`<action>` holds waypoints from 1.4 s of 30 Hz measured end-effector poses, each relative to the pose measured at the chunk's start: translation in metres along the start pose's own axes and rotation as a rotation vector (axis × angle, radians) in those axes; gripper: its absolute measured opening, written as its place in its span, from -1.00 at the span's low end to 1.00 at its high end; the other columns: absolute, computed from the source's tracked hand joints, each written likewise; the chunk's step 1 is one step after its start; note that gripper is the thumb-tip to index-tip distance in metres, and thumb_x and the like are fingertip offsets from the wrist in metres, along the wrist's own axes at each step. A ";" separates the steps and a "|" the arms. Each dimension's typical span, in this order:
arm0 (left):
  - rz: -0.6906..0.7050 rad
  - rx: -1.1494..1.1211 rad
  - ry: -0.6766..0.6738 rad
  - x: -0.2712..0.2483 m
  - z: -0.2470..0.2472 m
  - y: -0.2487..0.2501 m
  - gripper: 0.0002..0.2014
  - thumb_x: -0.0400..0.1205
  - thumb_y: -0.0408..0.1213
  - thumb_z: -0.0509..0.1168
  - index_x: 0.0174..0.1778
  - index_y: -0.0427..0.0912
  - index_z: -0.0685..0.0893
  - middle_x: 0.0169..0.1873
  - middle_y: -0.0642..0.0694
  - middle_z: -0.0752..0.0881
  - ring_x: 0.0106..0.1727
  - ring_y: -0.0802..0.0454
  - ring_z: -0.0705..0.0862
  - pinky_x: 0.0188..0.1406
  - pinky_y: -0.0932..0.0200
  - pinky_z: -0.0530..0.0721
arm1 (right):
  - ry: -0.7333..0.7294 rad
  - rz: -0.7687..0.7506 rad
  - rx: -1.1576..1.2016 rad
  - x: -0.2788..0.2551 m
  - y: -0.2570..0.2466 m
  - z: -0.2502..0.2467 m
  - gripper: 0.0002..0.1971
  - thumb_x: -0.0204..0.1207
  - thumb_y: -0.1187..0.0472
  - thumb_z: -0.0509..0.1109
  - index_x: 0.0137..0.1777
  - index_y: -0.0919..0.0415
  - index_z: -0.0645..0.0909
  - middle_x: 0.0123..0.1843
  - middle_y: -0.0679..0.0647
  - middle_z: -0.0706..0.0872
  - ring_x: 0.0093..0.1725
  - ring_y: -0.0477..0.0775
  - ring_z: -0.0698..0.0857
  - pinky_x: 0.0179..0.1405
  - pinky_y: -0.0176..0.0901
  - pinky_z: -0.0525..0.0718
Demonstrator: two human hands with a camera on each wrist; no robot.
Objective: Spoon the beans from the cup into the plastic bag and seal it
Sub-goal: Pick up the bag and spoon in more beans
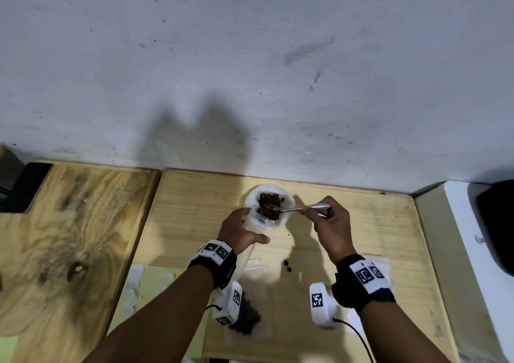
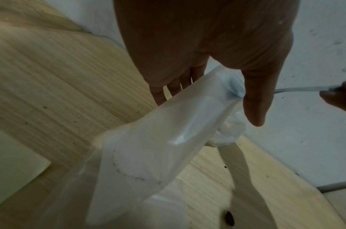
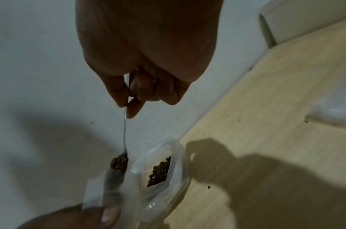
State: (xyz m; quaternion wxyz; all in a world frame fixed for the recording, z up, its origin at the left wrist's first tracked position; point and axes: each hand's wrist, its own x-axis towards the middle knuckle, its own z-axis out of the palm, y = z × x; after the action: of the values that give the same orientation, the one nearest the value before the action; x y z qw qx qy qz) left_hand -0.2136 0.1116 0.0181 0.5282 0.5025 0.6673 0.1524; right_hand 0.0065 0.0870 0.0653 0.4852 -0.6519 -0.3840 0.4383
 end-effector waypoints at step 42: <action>-0.026 -0.019 -0.037 0.006 -0.006 0.003 0.06 -0.02 0.03 0.71 0.46 -0.05 0.51 0.28 0.03 0.67 0.24 0.02 0.65 0.23 0.07 0.65 | 0.235 0.472 0.149 0.021 0.055 0.030 -0.56 0.43 0.36 0.54 -0.43 0.09 0.32 -0.51 0.06 0.30 -0.54 0.04 0.21 -0.58 -0.19 0.20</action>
State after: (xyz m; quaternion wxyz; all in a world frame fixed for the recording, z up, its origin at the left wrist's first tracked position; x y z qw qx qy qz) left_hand -0.2168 0.1201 0.0194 0.5471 0.4917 0.6623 0.1424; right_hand -0.0105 0.1025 0.0030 0.4576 -0.7323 -0.1292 0.4875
